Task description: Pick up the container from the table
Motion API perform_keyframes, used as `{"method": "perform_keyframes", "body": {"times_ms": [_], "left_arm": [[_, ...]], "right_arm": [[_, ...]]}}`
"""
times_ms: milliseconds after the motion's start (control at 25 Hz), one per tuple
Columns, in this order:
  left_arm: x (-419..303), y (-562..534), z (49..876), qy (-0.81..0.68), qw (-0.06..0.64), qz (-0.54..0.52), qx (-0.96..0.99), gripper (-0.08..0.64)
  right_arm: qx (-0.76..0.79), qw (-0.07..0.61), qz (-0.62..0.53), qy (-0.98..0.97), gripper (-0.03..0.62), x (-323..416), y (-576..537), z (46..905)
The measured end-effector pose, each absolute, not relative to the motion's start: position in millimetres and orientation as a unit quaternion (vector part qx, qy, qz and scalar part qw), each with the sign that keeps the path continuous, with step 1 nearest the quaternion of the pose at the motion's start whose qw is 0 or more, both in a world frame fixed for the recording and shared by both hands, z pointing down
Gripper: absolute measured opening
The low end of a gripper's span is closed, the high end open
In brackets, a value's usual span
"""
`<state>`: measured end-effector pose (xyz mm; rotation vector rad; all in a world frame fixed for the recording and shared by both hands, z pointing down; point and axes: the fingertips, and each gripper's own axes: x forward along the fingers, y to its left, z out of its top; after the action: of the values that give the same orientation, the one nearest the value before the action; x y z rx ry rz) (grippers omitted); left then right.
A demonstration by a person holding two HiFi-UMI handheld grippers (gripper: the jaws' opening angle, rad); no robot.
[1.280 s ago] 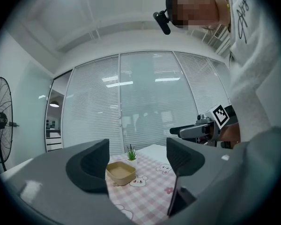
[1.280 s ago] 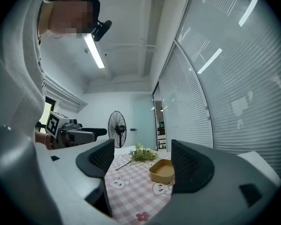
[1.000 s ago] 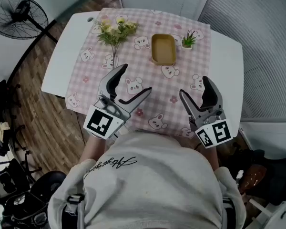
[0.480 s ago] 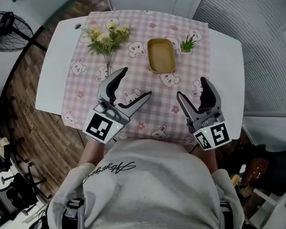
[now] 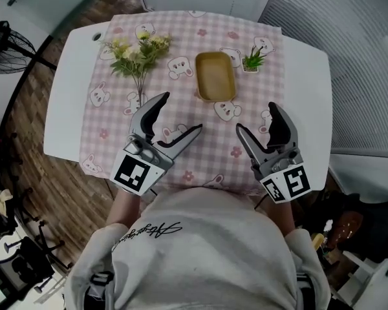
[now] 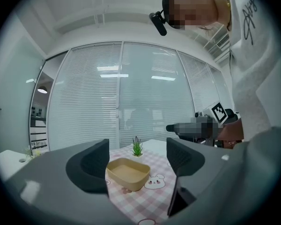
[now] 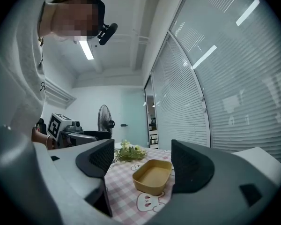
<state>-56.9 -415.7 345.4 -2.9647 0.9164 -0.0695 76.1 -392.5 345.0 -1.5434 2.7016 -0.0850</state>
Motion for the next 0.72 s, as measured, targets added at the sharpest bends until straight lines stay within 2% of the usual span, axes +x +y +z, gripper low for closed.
{"method": "perform_keyframes", "body": {"times_ms": [360, 720], "left_arm": [[-47.0, -431.0, 371.0, 0.302, -0.005, -0.046, -0.952, 0.367], [-31.2, -442.7, 420.2, 0.301, -0.041, -0.081, -0.949, 0.373]], "right_arm": [[-0.47, -0.013, -0.049, 0.881, 0.365, 82.8, -416.6, 377.0], [-0.439, -0.08, -0.054, 0.894, 0.383, 79.3, -440.5, 429.1]]}}
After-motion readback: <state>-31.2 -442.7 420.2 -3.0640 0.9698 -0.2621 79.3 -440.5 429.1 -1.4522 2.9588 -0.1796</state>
